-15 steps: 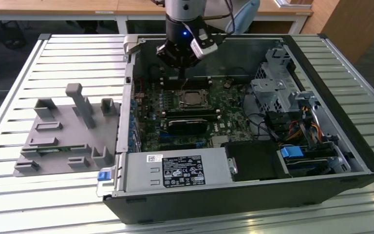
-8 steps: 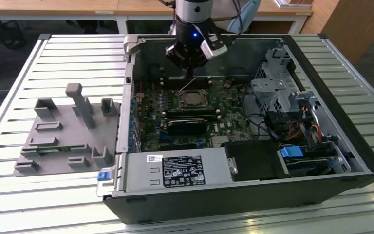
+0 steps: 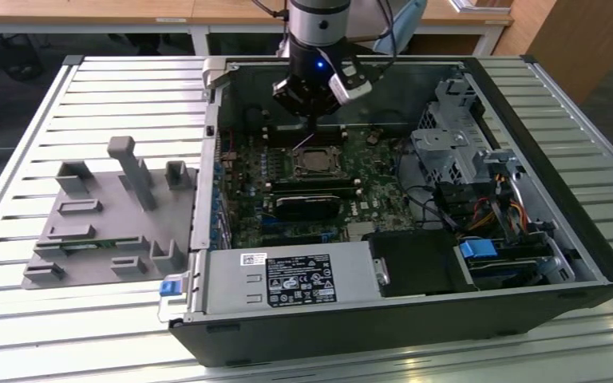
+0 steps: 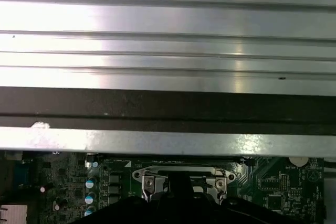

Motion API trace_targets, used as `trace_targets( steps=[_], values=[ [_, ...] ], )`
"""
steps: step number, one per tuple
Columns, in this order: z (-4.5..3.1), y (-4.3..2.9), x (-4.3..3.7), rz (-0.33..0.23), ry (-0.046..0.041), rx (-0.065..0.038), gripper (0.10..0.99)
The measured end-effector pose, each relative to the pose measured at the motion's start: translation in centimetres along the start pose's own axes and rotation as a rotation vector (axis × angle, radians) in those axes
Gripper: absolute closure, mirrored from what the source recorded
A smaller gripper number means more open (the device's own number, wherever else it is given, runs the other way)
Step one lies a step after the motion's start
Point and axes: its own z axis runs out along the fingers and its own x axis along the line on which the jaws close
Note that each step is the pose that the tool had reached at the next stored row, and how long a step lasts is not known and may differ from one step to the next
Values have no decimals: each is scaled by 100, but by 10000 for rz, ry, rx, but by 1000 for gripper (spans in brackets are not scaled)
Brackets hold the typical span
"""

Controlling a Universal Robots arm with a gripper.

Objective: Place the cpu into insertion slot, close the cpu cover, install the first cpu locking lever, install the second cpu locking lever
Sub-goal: 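Install the first cpu locking lever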

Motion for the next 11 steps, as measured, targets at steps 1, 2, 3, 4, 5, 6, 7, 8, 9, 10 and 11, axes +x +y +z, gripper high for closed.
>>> trace_targets(
  steps=[1,2,3,4,5,6,7,8,9,10,11],
  values=[
    [7,6,-2,0,-2,-1,980],
    [13,10,-5,-1,-2,-1,980],
    [20,14,-7,0,-2,-2,980],
    [26,18,-8,1,-2,-2,980],
    [33,22,-10,1,-1,-1,980],
    [41,26,-12,1,-1,-1,980],
    [49,30,-15,0,-1,-1,980],
    [56,33,-21,-1,-1,-2,980],
    [63,35,-28,0,-1,-1,980],
    [70,38,-36,1,0,0,980],
    [79,41,-42,0,0,1,980]
  ],
)
